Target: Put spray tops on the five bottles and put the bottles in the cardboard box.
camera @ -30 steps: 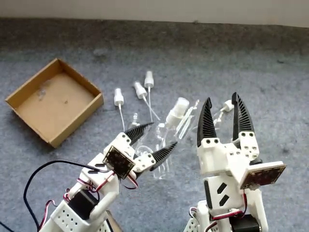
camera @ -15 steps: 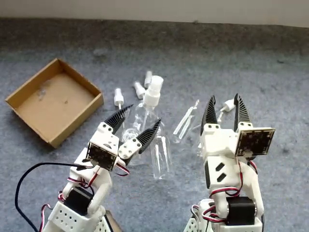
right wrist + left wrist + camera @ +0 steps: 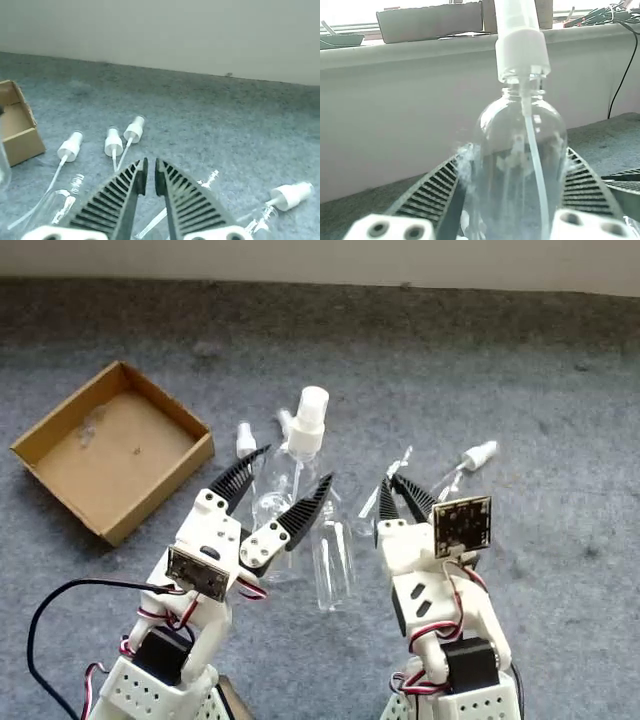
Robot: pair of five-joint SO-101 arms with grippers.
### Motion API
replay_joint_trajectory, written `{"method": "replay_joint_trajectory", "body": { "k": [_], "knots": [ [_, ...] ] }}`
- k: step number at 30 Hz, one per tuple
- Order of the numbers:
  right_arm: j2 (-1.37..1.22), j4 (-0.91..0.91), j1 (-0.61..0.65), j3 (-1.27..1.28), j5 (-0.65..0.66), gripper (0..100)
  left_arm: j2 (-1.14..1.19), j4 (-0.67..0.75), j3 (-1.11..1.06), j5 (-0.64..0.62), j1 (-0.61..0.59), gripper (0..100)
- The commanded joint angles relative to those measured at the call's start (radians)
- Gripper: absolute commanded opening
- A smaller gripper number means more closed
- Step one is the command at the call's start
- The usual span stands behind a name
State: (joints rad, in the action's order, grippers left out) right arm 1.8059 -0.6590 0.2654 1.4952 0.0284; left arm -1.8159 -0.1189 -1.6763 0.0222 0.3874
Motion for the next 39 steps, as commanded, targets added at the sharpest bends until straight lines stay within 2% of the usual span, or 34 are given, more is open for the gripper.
{"method": "replay_joint_trajectory", "body": {
  "k": [1, 9, 25, 28, 32, 36, 39],
  "knots": [
    [0.036, 0.004, 0.059, -0.007, -0.005, 0.5, -0.008, 0.071, -0.018, 0.000, -0.013, 20],
    [0.030, 0.004, 0.150, 0.064, -0.003, 0.5, -0.008, 0.169, -0.018, 0.005, -0.013, 20],
    [0.030, 0.005, 0.432, 0.104, -0.008, 0.5, -0.008, 0.172, -0.018, 0.000, -0.013, 20],
    [0.030, 0.012, 0.463, 0.101, -0.008, 0.5, -0.008, 0.189, -0.018, 0.000, -0.058, 20],
    [0.030, 0.160, 0.486, 0.110, -0.008, 0.5, -0.008, 0.252, -0.018, -0.002, -0.131, 20],
    [0.030, 0.239, 0.538, 0.154, -0.008, 0.5, -0.007, 0.250, -0.018, -0.002, -0.130, 20],
    [0.030, 0.295, 0.627, 0.203, -0.008, 0.5, -0.007, 0.250, -0.018, -0.002, -0.130, 20]
  ]
}}
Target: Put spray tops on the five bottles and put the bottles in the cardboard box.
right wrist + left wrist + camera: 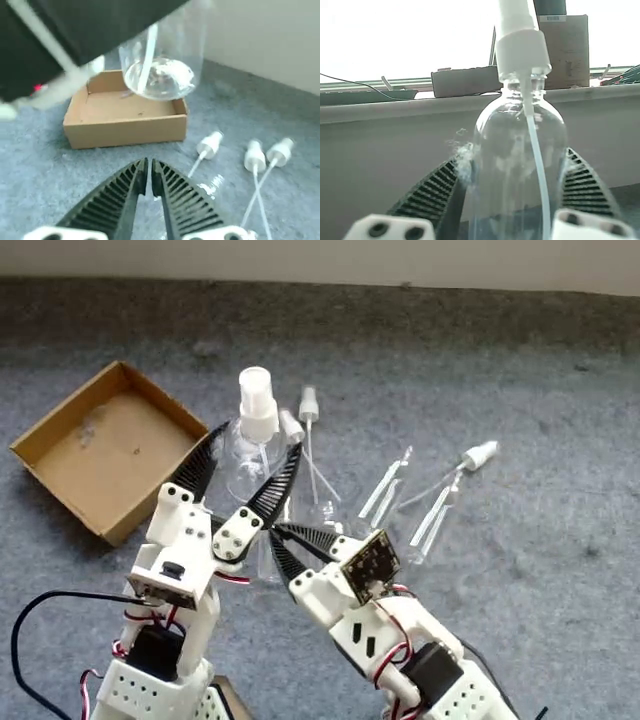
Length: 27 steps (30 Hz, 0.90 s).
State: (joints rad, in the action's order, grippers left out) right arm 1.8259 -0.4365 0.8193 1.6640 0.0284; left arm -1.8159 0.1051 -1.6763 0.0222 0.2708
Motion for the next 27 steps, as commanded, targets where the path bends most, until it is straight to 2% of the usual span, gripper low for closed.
{"method": "replay_joint_trajectory", "body": {
  "k": [1, 5, 8, 18, 21, 27],
  "knots": [
    [0.010, 0.093, 0.096, 0.044, -0.008, 0.5, -0.007, 0.026, -0.018, -0.002, -0.013, 20],
    [0.010, 0.173, 0.125, 0.061, -0.008, 0.5, -0.004, 0.025, -0.019, -0.015, 0.013, 20],
    [0.010, 0.179, 0.094, 0.059, -0.008, 0.5, -0.005, -0.008, -0.019, -0.098, 0.065, 20],
    [0.010, 0.182, 0.065, 0.059, -0.009, 0.5, -0.004, -0.058, -0.019, -0.284, 0.067, 20],
    [0.010, 0.182, 0.061, 0.059, -0.009, 0.5, -0.004, -0.107, -0.019, -0.288, 0.070, 20],
    [0.010, 0.179, -0.022, 0.061, -0.009, 0.5, -0.004, -0.115, -0.019, -0.290, 0.070, 20]
  ]
}}
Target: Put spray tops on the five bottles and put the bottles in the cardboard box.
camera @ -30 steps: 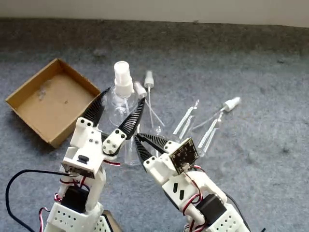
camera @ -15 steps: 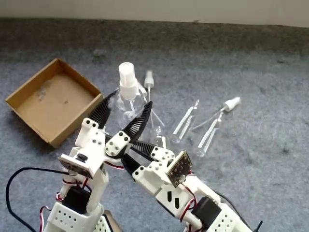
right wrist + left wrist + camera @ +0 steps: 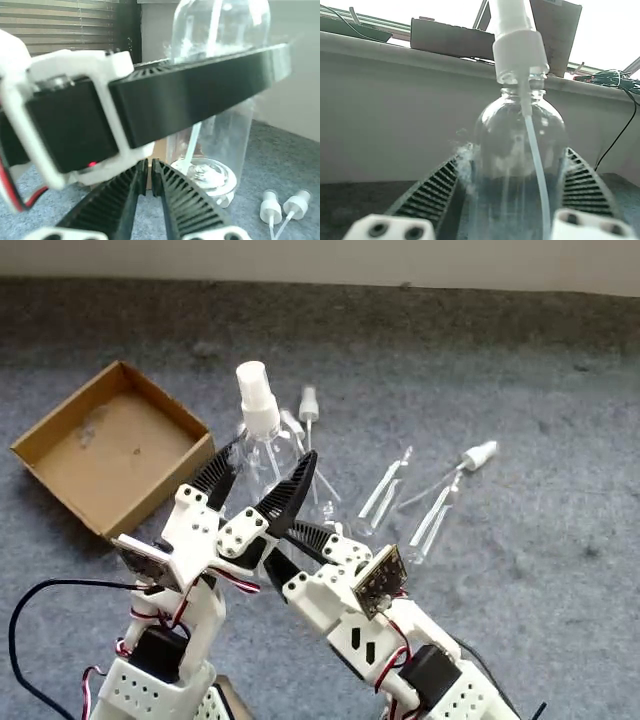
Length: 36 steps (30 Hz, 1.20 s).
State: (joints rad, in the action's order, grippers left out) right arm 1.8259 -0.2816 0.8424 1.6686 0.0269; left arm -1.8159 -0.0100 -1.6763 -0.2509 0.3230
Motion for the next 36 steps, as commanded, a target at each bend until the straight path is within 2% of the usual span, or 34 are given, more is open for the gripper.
{"method": "replay_joint_trajectory", "body": {
  "k": [1, 7, 29, 36],
  "knots": [
    [0.010, 0.024, -0.059, 0.056, -0.008, 0.5, -0.004, 0.000, -0.019, -0.017, 0.018, 20],
    [0.010, 0.025, -0.134, 0.056, -0.008, 0.5, -0.004, 0.000, -0.019, -0.017, 0.018, 20],
    [0.010, 0.018, -0.202, 0.124, -0.006, 0.5, -0.004, 0.000, -0.019, -0.014, 0.007, 20],
    [0.010, -0.056, -0.200, 0.127, -0.002, 0.5, -0.005, 0.000, -0.019, -0.018, -0.143, 20]
  ]
}}
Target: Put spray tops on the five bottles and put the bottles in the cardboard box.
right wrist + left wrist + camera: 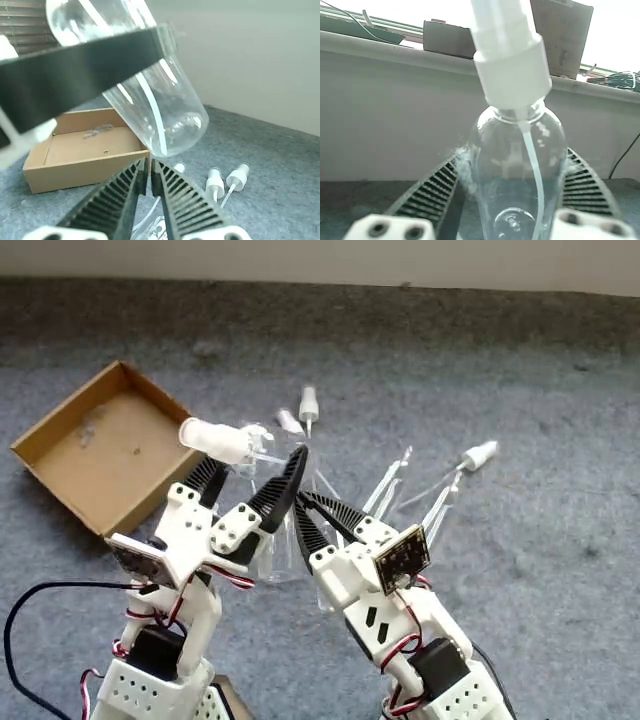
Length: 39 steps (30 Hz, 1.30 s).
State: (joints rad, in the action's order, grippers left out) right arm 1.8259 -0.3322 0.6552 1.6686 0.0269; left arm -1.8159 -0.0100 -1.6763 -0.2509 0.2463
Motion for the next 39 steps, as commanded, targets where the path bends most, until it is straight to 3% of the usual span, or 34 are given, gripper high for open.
{"method": "replay_joint_trajectory", "body": {
  "k": [1, 9, 19, 23, 31, 39],
  "knots": [
    [0.010, -0.005, -0.013, 0.127, -0.002, 0.5, -0.005, 0.000, -0.019, -0.018, -0.087, 20],
    [0.010, -0.008, -0.031, 0.122, 0.000, 0.5, -0.005, -0.002, -0.019, -0.014, -0.229, 20],
    [0.010, -0.008, -0.105, 0.122, -0.003, 0.5, -0.002, -0.006, -0.010, 0.011, -0.521, 20],
    [0.002, -0.008, -0.107, 0.122, -0.003, 0.5, -0.002, -0.003, -0.012, 0.146, -0.539, 20],
    [0.001, -0.033, -0.108, 0.122, -0.005, 0.5, 0.038, -0.008, 0.077, 0.166, -0.541, 20],
    [0.005, -0.070, -0.107, 0.125, -0.005, 0.5, 0.390, -0.002, 0.303, 0.203, -0.584, 21]
  ]
}}
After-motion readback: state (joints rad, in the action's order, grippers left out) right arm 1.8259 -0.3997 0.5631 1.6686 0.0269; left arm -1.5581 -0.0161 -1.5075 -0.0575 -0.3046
